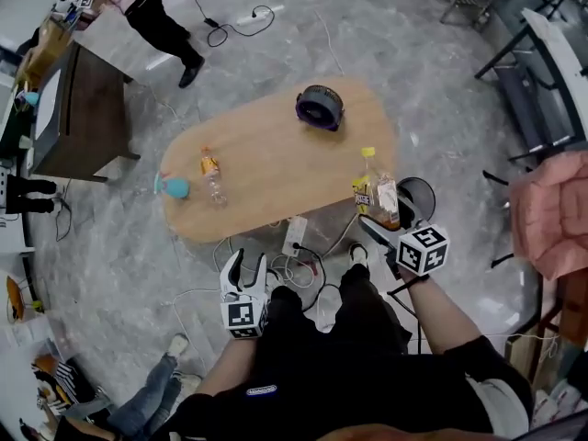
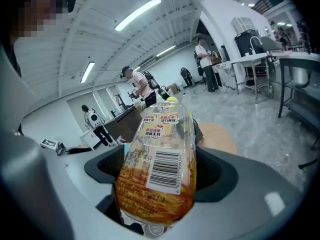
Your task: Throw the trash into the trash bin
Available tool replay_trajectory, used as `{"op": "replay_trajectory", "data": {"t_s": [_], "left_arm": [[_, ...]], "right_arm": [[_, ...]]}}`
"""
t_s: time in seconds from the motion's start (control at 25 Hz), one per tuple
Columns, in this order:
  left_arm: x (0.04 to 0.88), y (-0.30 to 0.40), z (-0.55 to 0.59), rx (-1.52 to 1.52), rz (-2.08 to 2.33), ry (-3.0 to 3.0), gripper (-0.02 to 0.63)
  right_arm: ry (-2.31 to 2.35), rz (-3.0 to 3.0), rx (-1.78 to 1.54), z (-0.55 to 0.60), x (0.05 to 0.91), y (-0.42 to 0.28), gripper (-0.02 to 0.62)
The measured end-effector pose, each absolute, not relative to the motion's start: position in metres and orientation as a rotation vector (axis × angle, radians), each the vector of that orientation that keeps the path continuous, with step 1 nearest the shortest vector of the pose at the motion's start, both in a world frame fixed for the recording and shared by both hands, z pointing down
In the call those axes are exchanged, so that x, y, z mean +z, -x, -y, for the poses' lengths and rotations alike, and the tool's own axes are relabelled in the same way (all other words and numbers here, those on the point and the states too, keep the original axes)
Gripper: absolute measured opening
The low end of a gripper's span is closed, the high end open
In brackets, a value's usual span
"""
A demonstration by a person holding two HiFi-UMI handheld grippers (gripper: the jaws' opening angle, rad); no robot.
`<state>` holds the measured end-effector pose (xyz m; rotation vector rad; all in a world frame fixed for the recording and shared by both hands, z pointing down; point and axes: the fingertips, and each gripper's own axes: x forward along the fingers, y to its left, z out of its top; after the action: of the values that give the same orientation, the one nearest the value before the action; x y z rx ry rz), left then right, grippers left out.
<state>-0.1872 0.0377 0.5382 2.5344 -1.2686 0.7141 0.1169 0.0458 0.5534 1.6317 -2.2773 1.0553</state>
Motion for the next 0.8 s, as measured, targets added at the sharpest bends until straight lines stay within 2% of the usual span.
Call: {"op": "replay_trajectory", "data": {"t_s": [0.48,0.8], "left_arm": [[0.531,0.191,-0.022,0.792,1.107,-2.77,0.201],[0.536,0.272,-0.006,0.792,1.152,-2.755,0.202]], "right_arm": [[-1.9,2.033,1.135,-0.099,0.568,-0.165,0.451],[-1.941,1.898,1.352,-0.109,0.613,-0.111,0.451]]}}
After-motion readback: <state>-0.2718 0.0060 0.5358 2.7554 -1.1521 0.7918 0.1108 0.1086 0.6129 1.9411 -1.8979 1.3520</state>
